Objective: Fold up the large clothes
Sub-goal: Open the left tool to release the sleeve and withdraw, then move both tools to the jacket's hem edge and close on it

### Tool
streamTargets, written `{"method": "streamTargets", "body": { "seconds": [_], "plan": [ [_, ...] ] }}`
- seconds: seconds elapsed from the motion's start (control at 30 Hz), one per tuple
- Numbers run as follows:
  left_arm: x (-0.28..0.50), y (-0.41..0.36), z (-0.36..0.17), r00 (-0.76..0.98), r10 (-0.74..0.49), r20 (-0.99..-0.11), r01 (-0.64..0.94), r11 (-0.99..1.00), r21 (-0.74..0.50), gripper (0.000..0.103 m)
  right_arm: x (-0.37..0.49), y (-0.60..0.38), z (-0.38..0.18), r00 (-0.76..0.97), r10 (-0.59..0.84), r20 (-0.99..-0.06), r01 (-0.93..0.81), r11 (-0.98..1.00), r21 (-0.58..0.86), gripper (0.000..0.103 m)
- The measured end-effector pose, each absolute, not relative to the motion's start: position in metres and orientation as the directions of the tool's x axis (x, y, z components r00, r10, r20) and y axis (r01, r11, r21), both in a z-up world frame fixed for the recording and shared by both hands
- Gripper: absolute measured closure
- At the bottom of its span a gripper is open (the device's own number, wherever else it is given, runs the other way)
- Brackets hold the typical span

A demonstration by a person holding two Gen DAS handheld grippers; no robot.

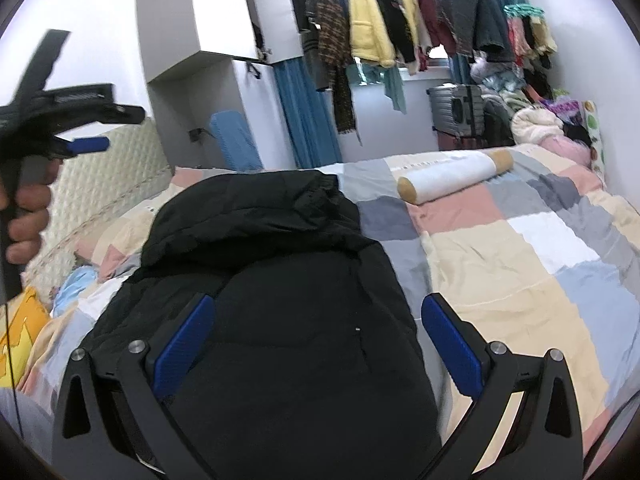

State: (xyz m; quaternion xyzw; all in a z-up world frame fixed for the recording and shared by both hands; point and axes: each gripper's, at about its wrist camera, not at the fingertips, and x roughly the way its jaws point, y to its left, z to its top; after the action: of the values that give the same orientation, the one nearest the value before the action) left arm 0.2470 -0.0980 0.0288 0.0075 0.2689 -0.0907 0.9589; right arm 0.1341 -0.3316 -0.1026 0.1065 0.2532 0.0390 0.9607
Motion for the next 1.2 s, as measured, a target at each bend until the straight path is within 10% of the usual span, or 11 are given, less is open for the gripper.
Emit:
{"method": "streamTargets", "body": {
  "seconds": [1.2],
  "plan": [
    [0.142,0.116,-0.117,0.768,-0.148,-0.624,0.016,0.977,-0.211,0.026,0.116,-0.275,-0.086,0.784,0.235,-0.575,-0.166,0.971,0.171,0.0]
  ]
}}
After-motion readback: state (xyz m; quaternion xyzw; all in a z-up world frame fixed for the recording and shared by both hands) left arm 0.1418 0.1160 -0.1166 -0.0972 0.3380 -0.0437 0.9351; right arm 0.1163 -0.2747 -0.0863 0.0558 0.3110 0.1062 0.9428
